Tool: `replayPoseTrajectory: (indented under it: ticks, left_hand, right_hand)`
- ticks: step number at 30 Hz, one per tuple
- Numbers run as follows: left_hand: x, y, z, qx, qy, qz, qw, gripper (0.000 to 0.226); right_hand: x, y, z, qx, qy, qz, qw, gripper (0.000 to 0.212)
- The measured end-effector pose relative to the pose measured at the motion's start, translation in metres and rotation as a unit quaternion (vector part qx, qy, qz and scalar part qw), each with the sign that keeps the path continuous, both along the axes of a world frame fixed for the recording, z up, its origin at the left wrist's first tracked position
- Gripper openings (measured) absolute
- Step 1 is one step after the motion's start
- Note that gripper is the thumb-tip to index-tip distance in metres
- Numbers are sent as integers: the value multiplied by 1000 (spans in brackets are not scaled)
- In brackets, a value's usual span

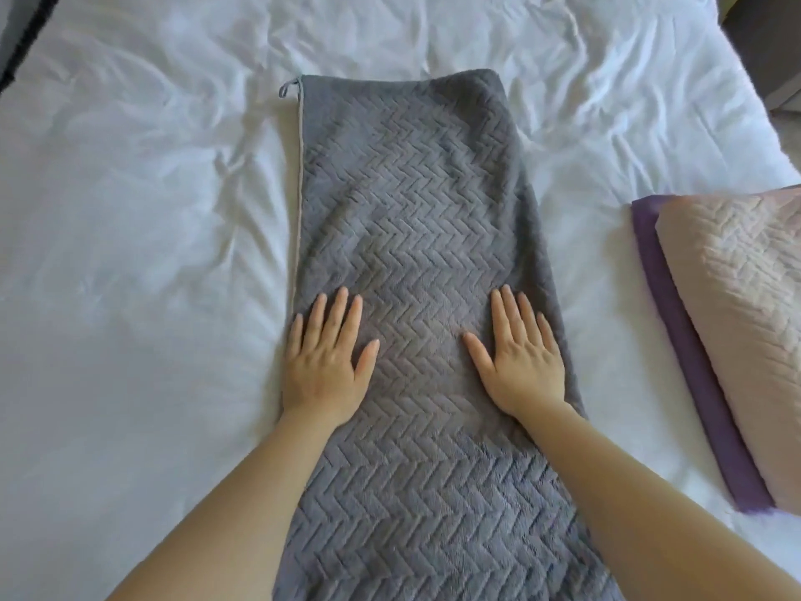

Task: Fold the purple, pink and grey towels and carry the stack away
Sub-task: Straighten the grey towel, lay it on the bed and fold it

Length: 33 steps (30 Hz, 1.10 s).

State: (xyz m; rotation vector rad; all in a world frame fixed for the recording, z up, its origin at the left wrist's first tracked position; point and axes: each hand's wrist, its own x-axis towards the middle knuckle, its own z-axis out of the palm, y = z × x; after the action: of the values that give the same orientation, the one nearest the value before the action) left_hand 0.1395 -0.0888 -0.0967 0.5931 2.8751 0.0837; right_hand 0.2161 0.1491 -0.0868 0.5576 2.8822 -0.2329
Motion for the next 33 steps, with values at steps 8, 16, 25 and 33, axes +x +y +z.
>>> replayPoseTrajectory:
  ticks: [8, 16, 25, 33]
  left_hand:
    - [-59, 29, 29, 77, 44, -24, 996, 66]
    - [-101, 33, -7, 4, 11, -38, 999, 68]
    - [-205, 89, 10, 33, 48, -15, 998, 66]
    - [-232, 85, 6, 75, 49, -8, 996, 65]
  right_hand:
    - [-75, 5, 23, -12, 100, 1, 995, 70]
    - [-103, 55, -9, 2, 6, -7, 1000, 76]
    - [-220, 79, 6, -27, 77, 67, 994, 70]
    - [-237, 106, -3, -67, 153, 67, 984, 57]
